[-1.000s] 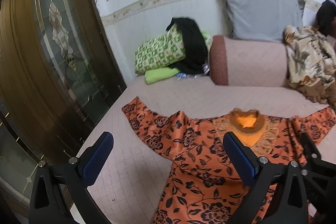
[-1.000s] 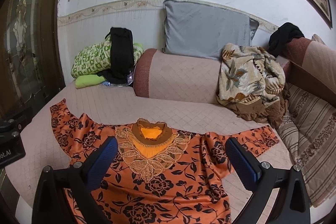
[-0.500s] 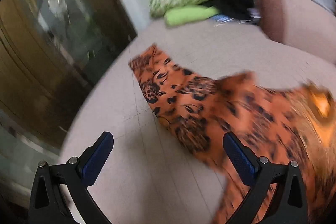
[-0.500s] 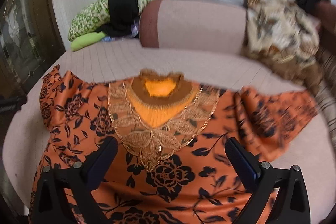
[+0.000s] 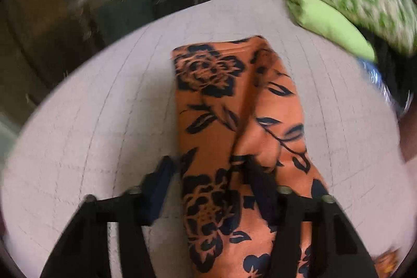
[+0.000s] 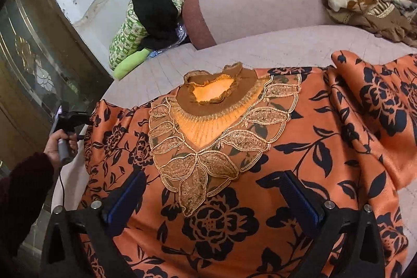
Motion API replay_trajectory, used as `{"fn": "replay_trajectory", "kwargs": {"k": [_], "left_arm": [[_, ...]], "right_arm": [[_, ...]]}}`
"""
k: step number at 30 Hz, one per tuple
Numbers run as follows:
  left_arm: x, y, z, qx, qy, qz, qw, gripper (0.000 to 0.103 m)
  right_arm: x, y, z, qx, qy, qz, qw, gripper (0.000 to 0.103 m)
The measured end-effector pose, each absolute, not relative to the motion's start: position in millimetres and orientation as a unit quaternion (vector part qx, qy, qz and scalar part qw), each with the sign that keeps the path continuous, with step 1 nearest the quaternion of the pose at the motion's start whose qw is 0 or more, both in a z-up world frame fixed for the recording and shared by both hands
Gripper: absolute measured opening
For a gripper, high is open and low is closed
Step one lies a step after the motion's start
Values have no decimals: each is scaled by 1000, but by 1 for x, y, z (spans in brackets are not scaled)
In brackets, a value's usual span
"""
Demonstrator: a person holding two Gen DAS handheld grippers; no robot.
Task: Fold small clothes
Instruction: 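Grasp a sleeve with the left tool and fold it across the blouse body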
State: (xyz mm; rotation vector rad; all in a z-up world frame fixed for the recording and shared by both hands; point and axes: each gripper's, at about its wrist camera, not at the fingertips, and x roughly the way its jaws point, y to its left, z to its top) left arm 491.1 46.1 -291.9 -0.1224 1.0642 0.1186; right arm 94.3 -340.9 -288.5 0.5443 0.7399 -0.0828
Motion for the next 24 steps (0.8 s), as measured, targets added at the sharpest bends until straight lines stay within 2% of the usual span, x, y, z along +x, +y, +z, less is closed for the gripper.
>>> {"fn": "replay_trajectory", "kwargs": {"k": [1,6,11,15,19,20,22,23,24], "left_arm": [[489,39,-289,-53,505,38,860,11],[459,4,-246,-7,480,7,877,10],[395,-50,-171,37,434,-74,897,10],[307,-124,-110,97,402,-167,895,10],[225,-199,-90,157,392,-255,870,11],[208,-213,-93,170,397,-276,859,13],[163,-252,-88,204,414,-332,822,31],[144,-266,-86,222,417,-349,809,54],[117,-276,-77,241,401,-370,803,71]], "right_arm": [[95,-341,-289,266,354,-41,896,103],[84,-349,-278,263,316,-60,909,102],[75,-363,-269,280,285,-85,913,102],[66,-383,-268,325,267,-98,902,102],[51,-406,-267,356,239,-132,894,102],[47,-411,-266,359,232,-141,893,102],[38,-418,-263,363,217,-158,892,102],[34,-421,-262,364,211,-167,892,102],[30,-427,-261,368,204,-175,890,102]]}}
